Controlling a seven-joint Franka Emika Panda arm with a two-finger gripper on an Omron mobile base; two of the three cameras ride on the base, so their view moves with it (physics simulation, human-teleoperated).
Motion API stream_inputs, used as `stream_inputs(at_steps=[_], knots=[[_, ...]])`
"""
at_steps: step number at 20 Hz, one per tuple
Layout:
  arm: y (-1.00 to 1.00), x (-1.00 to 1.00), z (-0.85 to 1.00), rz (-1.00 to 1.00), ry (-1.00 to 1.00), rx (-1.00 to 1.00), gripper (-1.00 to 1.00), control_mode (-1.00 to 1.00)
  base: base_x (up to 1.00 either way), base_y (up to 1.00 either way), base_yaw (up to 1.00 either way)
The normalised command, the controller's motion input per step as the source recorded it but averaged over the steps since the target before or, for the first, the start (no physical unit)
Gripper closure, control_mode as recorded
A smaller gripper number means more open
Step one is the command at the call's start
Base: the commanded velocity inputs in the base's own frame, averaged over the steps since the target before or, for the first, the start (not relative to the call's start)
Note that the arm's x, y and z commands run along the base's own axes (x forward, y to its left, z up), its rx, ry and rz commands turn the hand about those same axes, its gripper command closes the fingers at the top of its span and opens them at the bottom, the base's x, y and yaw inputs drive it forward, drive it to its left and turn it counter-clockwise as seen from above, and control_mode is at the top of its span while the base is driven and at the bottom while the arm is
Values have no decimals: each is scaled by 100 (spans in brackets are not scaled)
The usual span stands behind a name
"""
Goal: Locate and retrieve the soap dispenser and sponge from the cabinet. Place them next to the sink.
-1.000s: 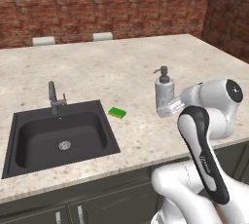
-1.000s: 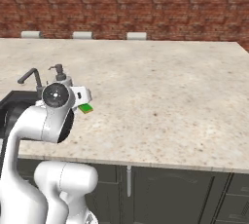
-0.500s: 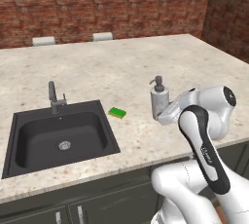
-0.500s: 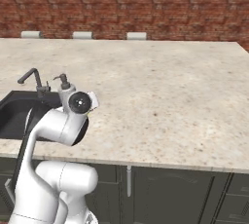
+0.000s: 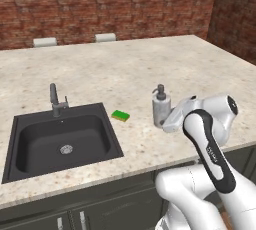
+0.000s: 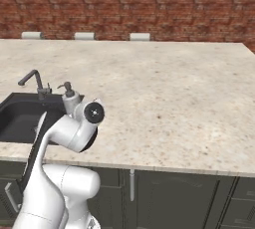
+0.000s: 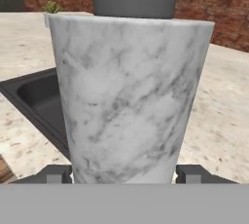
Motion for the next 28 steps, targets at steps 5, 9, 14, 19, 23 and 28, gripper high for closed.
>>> stream_inputs(at_steps=[5, 9, 14, 19, 23, 28], knots=[[0, 10, -38, 9, 1, 0, 100, -100, 0, 0, 0], [0, 8, -40, 9, 0, 0, 100, -100, 0, 0, 0], [3, 18, -41, 11, 0, 2, 100, -100, 0, 0, 0], [6, 25, -36, 8, -1, 1, 100, -100, 0, 0, 0], [2, 22, -36, 8, -1, 2, 100, -100, 0, 0, 0], [6, 21, -37, 8, 0, 1, 100, -100, 0, 0, 0]])
